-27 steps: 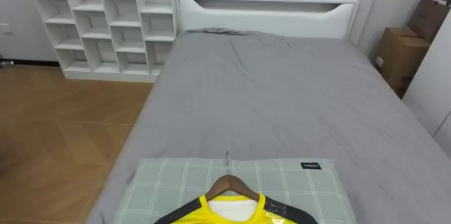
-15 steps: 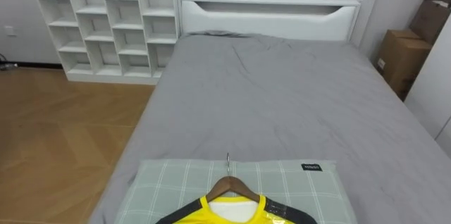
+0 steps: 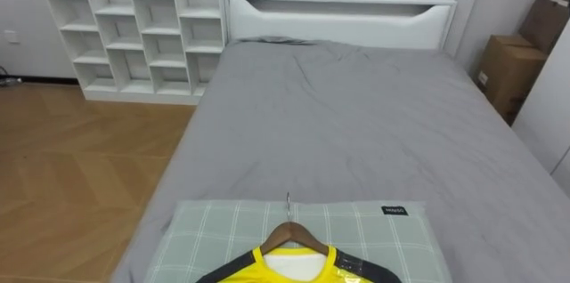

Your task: Hang clothes

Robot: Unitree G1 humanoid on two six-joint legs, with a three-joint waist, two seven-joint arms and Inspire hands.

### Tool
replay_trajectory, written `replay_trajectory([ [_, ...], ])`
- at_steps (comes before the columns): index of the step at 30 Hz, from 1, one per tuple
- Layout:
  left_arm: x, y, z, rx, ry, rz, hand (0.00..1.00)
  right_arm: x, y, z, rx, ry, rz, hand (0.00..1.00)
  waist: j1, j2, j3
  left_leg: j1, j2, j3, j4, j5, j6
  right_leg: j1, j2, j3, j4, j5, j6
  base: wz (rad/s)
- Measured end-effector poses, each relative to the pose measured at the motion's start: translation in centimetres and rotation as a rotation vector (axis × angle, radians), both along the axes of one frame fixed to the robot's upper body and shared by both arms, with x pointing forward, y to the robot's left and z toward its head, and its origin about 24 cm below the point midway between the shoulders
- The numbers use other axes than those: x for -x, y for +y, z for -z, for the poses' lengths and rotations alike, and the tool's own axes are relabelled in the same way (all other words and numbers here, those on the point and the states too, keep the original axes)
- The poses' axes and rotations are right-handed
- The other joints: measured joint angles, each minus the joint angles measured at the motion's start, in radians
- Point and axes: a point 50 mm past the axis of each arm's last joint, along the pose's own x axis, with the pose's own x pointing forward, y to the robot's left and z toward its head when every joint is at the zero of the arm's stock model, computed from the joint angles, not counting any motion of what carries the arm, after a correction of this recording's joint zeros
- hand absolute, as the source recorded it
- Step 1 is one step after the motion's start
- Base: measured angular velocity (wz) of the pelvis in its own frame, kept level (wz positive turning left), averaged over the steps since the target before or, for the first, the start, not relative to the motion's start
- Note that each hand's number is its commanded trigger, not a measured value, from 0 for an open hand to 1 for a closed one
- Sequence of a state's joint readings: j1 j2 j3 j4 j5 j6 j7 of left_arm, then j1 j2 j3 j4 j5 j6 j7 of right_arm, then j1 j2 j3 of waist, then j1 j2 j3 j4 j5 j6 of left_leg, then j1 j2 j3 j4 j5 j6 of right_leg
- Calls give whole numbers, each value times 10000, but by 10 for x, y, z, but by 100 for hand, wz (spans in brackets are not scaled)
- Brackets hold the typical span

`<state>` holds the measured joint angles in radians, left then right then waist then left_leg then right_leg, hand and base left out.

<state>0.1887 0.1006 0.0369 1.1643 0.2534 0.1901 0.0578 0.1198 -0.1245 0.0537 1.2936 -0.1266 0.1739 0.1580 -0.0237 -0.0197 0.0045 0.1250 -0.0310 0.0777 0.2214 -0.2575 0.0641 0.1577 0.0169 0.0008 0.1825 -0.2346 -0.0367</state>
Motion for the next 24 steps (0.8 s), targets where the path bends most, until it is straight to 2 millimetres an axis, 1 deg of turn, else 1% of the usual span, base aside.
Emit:
replay_trajectory([
  [7, 1, 1, 0, -210, -82, -423, 0, 4, -1, 0, 53, 157, 44, 0, 19, 58, -3, 0, -1, -29, -13, -3, -4, 6, -1, -40, -84, 0, -1, 0],
  [10, 3, 3, -1, -463, -257, -1106, 0, 5, -1, 0, 106, 195, 62, 0, 13, 73, -10, 1, -1, -29, -52, -3, -6, 19, -2, -56, -115, 1, -2, 0],
  [13, 1, 9, -3, -938, -646, -1607, 0, 5, -1, 0, 221, 155, 46, 0, 15, 53, -10, 50, -11, -96, -95, 1, -9, 41, -2, -102, -77, 3, -4, 5],
  [16, -6, 15, -6, -1529, -1397, -2410, 0, 4, -2, 0, 365, 70, 6, 0, 13, 1, -14, 143, -22, -196, -165, 2, -9, 165, -9, -219, -75, 3, -4, 11],
  [19, -20, 27, -13, -2439, -2515, -2893, 0, 2, -6, -1, 436, -79, -7, 0, 49, -42, -6, 94, -28, -294, -170, 2, -11, 162, -7, -316, -95, 8, -8, 9],
  [20, -24, 32, -16, -2863, -2898, -3069, 0, 2, -9, -1, 509, -155, 38, 0, 69, -4, -27, 88, -32, -306, -169, 2, -11, 163, -9, -339, -97, 12, -10, 4],
  [24, -29, 44, -25, -4234, -3763, -3386, 0, -1, -19, -4, 964, -462, 250, 0, 80, 70, -18, 232, -17, -319, -210, 5, -14, 163, 11, -340, 35, 20, -14, 1],
])
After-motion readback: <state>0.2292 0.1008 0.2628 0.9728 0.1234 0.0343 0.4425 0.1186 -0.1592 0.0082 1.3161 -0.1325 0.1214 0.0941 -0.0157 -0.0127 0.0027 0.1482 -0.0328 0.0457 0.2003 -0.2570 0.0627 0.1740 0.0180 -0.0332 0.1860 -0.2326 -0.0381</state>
